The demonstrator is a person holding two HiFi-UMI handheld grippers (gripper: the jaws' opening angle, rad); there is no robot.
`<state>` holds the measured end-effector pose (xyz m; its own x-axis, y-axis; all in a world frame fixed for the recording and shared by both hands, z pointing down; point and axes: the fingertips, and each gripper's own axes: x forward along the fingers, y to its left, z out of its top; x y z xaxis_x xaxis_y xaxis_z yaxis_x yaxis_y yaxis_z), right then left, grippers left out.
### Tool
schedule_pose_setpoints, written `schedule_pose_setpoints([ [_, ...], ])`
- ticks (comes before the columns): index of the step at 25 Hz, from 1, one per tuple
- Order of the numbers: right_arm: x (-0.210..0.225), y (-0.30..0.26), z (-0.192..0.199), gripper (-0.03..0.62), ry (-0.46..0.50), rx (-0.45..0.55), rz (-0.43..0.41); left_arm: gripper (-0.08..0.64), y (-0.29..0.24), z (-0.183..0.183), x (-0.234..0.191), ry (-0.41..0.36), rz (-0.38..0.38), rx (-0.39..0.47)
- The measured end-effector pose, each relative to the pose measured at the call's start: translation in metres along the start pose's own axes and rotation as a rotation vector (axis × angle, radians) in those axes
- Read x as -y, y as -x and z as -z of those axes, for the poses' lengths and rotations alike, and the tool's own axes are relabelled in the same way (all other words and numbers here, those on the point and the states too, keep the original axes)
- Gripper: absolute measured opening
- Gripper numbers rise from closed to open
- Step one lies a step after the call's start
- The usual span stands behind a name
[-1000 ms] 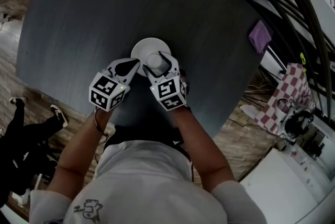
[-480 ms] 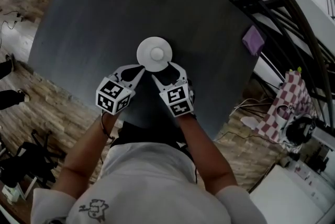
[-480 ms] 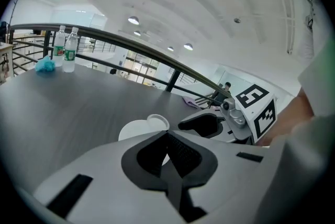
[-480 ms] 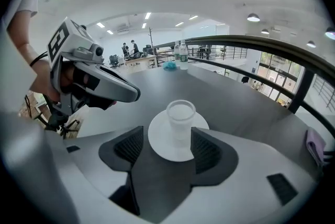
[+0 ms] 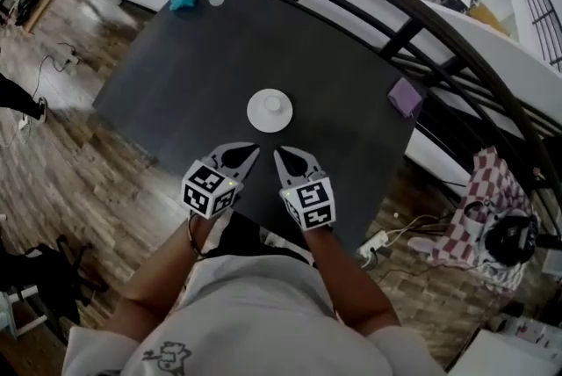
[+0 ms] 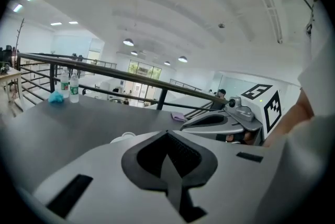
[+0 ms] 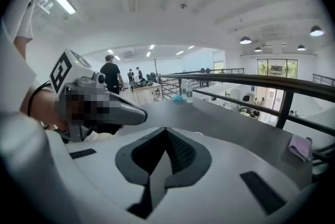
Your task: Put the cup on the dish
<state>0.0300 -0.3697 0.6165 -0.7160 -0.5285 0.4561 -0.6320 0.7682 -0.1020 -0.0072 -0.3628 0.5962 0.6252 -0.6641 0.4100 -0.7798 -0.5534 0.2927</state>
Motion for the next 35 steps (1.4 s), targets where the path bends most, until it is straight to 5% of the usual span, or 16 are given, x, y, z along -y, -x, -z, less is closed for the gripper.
schedule_pose_setpoints([
  [13,-0.095,0.106,-0.066,0.014,0.033,0.146,-0.074,-0.002,0.131,-0.03,0.092,-0.022,-0.086,0.13],
  [35,-0.305,0.164,-0.05,0.014,-0.005,0.202,0.062,-0.001,0.307,0.053,0.155,-0.079,0.111,0.104],
])
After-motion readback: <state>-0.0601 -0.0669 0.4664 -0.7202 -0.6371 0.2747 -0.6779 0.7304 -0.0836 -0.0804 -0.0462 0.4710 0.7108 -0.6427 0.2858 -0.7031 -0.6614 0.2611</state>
